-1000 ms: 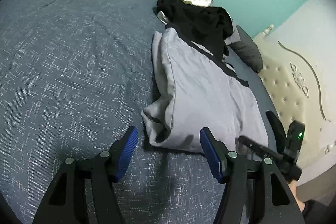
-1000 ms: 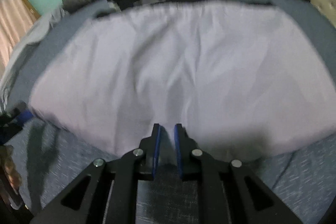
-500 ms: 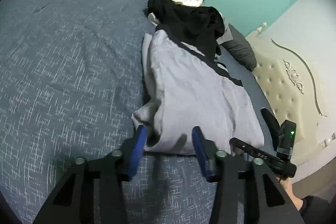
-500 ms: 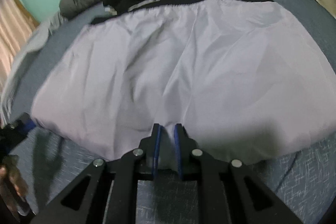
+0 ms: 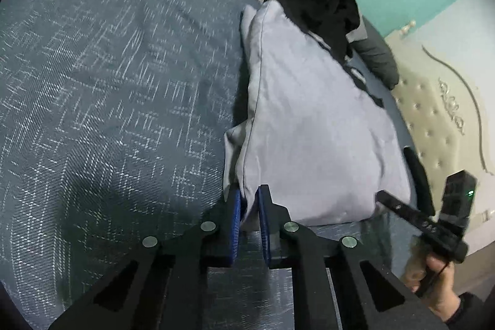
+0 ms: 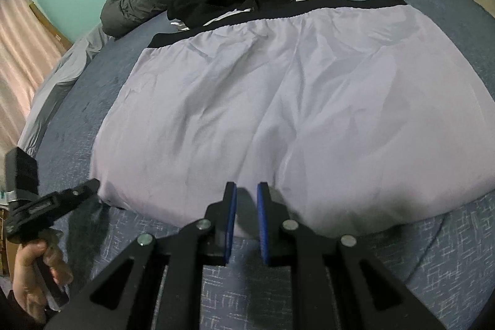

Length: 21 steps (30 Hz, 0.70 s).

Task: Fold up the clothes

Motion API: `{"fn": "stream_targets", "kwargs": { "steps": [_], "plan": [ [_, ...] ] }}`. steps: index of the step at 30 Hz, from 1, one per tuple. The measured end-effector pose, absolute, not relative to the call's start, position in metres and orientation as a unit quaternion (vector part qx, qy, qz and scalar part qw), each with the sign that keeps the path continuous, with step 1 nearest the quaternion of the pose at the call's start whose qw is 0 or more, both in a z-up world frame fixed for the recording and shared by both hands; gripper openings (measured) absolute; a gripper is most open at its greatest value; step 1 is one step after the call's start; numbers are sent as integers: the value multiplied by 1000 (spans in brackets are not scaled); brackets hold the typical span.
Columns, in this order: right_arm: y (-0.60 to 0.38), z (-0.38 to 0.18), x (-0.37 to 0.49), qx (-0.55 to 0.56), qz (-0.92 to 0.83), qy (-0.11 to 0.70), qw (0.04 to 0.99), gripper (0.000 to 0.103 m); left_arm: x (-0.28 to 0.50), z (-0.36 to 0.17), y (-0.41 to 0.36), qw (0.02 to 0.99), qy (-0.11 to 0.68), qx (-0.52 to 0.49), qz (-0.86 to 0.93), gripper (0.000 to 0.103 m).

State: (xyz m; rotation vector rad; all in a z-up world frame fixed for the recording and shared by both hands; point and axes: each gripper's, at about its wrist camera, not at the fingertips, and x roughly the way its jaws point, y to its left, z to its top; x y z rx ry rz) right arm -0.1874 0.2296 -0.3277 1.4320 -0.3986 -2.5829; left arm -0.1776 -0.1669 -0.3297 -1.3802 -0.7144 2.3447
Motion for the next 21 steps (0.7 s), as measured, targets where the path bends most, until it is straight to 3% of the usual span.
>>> {"fn": "stream_targets", "kwargs": {
  "steps": [10, 17, 21],
  "plan": [
    [230, -310, -199, 467, -872, -123, 83, 12, -172, -314, -183, 161, -281, -460, 827, 12],
    [218, -350, -218, 512, -853, -92, 48, 11, -172, -307, -186, 159, -285, -451, 831, 12],
    [212, -342, -215, 496, -863, -82, 40, 11, -173, -305, -191, 155, -290, -446, 832, 12]
  ]
}}
